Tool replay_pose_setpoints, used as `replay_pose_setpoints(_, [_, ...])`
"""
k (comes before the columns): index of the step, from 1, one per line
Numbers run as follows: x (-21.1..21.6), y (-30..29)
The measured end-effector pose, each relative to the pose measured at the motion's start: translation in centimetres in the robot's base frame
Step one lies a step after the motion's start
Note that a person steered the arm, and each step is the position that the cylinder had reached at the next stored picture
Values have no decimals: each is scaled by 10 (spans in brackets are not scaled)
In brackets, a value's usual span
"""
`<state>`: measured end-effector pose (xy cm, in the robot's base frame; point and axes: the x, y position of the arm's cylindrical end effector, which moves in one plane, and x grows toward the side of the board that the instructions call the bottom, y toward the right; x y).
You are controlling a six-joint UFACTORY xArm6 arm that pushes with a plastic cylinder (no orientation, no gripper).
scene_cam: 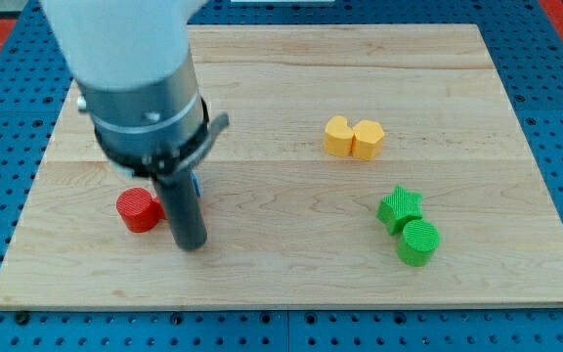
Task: Place the red star diagonally in between the yellow heart and the red circle
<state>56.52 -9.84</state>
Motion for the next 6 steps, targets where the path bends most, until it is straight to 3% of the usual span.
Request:
replay_pose_setpoints(1, [-6,-80])
replay_pose_setpoints(2, [-29,-109])
replay_pose_setpoints(4, [-41,25])
replay_pose_setpoints(6, [-65,108])
